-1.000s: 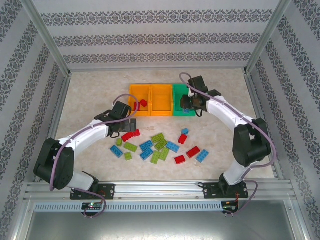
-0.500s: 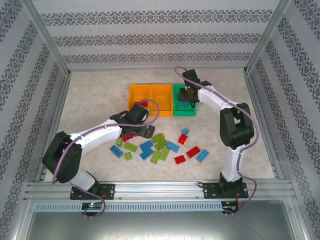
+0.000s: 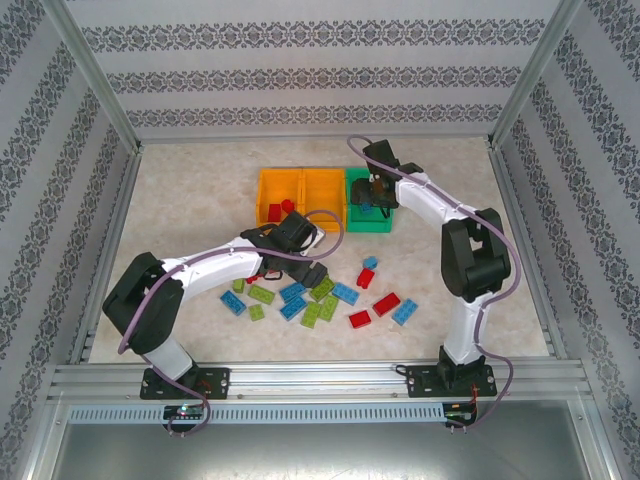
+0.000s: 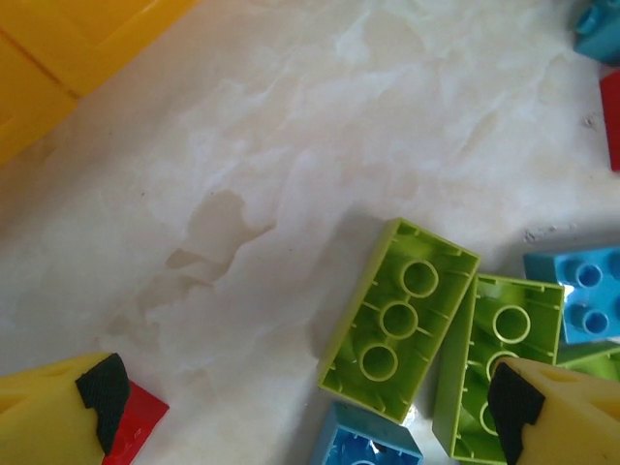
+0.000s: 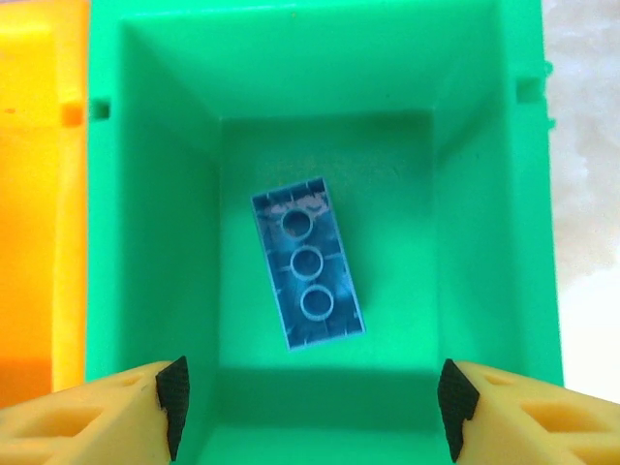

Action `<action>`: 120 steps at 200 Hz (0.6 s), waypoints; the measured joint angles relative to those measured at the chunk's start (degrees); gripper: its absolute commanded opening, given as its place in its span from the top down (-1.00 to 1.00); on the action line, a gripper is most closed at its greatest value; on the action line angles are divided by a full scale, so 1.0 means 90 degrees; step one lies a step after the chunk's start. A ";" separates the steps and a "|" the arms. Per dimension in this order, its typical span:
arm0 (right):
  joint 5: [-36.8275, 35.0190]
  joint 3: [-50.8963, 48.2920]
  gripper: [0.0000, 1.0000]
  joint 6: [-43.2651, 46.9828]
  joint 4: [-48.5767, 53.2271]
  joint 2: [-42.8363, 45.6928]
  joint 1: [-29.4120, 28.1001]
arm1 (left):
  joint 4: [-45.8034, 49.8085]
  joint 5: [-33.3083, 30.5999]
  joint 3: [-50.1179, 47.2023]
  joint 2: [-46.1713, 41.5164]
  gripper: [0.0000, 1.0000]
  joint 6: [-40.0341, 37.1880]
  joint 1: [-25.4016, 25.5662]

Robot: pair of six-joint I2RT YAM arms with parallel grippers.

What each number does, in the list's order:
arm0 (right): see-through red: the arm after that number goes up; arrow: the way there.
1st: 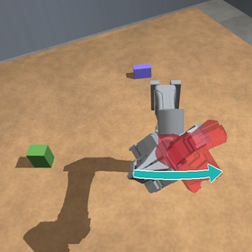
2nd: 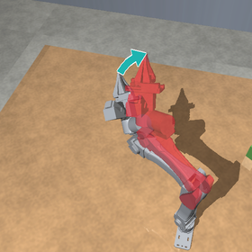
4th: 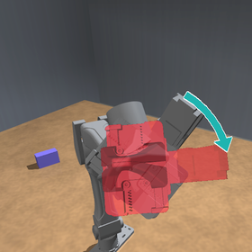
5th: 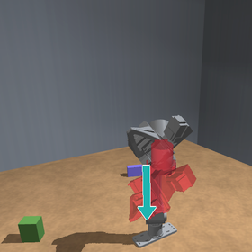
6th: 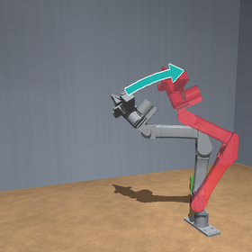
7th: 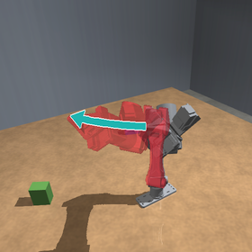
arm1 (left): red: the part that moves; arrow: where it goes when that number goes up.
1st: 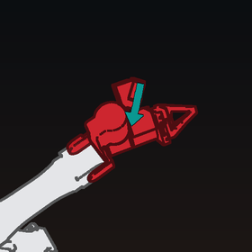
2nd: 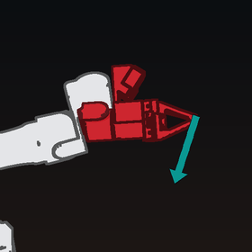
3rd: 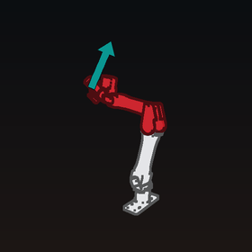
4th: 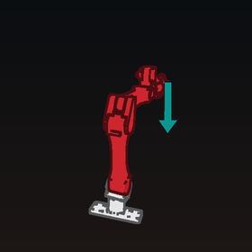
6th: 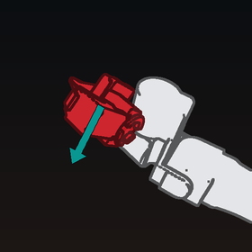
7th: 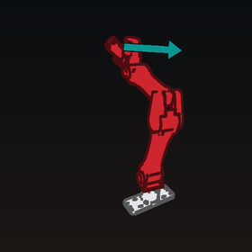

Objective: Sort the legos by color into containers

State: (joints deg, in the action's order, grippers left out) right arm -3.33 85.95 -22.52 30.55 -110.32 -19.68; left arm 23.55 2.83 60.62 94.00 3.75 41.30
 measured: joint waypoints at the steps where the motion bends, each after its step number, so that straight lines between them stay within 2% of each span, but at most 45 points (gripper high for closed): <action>1: 0.0002 -0.0010 -0.44 0.0000 0.0000 0.0012 0.0000 | 0.0000 -0.0002 0.0000 0.0002 -0.90 -0.0012 0.0000; 51: 0.0015 -0.0668 -0.45 0.0019 -0.0046 0.0831 -0.0007 | 0.0095 0.0046 0.0046 0.0423 -0.73 -0.0542 0.0000; 82: 0.0012 -0.0930 -0.46 0.0017 -0.0044 0.0954 -0.0007 | 0.0119 0.0049 0.0092 0.0639 -0.71 -0.0590 0.0000; 120: 0.0010 -0.1168 -0.46 0.0002 -0.0039 0.1042 -0.0005 | 0.0119 -0.0007 0.0189 0.0743 -0.54 -0.0610 0.0000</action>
State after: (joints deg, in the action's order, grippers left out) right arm -3.25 75.44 -22.50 30.20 -100.95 -19.73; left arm 24.62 2.76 62.33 100.68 -1.74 41.30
